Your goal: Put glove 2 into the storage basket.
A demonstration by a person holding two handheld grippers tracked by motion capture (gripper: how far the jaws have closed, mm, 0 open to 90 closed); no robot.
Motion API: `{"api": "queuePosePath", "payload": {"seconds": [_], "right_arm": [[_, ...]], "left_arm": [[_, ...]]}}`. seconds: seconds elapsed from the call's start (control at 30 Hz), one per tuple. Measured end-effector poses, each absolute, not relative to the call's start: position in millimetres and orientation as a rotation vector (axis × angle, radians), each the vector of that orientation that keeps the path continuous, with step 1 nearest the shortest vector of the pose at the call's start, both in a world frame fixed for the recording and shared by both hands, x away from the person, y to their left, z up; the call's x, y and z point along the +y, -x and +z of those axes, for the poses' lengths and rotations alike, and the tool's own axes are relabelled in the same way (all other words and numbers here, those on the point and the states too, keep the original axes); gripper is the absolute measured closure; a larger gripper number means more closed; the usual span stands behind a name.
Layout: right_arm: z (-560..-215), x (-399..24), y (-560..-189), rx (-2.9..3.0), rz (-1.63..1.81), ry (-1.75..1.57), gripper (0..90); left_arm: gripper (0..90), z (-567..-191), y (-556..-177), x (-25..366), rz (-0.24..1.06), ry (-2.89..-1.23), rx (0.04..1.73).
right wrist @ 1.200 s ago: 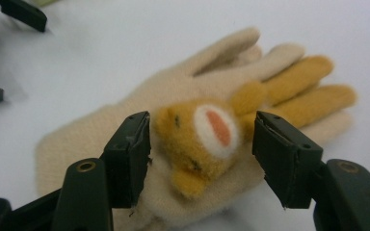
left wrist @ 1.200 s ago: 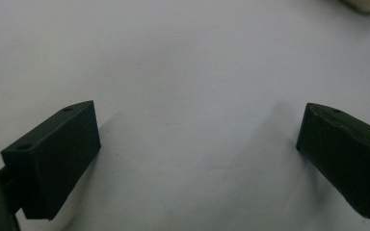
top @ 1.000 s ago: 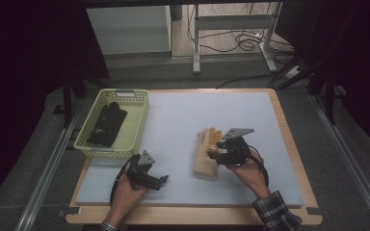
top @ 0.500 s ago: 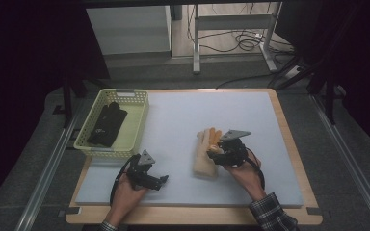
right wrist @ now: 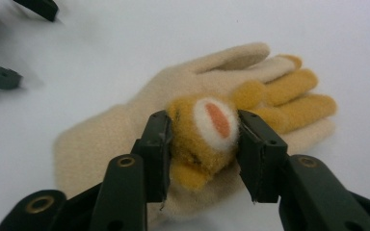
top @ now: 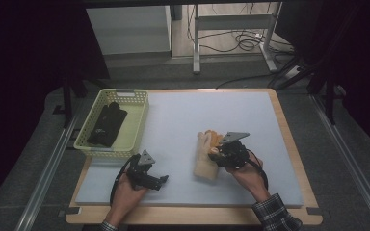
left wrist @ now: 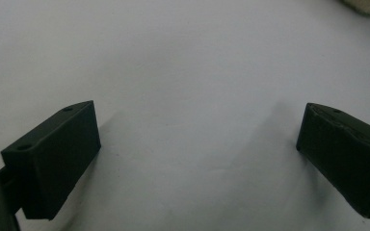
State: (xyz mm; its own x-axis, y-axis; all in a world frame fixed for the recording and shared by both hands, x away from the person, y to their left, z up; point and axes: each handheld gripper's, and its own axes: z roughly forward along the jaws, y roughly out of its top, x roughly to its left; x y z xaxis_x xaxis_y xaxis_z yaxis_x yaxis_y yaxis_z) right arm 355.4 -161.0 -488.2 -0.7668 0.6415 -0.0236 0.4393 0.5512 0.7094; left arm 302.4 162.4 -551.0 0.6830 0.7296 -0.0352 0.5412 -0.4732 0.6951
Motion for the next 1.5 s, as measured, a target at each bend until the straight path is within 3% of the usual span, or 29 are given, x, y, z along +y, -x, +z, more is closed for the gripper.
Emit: {"api": "queuePosePath", "payload": {"seconds": [0.17, 0.3, 0.37, 0.53, 0.63, 0.87, 1.5], "right_arm": [[-497, -162, -363, 2.501, 1.063, -0.940, 43.3], [-483, -171, -359, 2.454, 1.100, -0.935, 41.2], [-478, -179, -357, 2.432, 1.109, -0.950, 43.1], [-484, -200, -352, 2.406, 1.098, -1.008, 66.1], [-495, -206, -350, 2.428, 1.072, -1.034, 72.8], [-516, -200, -345, 2.480, 1.069, -1.034, 73.5], [-529, -153, -348, 2.544, 1.109, -0.960, 70.5]], "left_arm": [[1.4, -551, -302, 162, 0.348, -2.195, 0.971], [1.5, -551, -302, 162, 0.348, -2.195, 0.970], [1.5, -551, -302, 162, 0.346, -2.193, 0.973], [1.4, -551, -302, 162, 0.346, -2.193, 0.973], [1.4, -551, -302, 162, 0.346, -2.193, 0.972], [1.4, -551, -302, 162, 0.347, -2.193, 0.973], [1.5, -551, -302, 162, 0.347, -2.194, 0.972]]}}
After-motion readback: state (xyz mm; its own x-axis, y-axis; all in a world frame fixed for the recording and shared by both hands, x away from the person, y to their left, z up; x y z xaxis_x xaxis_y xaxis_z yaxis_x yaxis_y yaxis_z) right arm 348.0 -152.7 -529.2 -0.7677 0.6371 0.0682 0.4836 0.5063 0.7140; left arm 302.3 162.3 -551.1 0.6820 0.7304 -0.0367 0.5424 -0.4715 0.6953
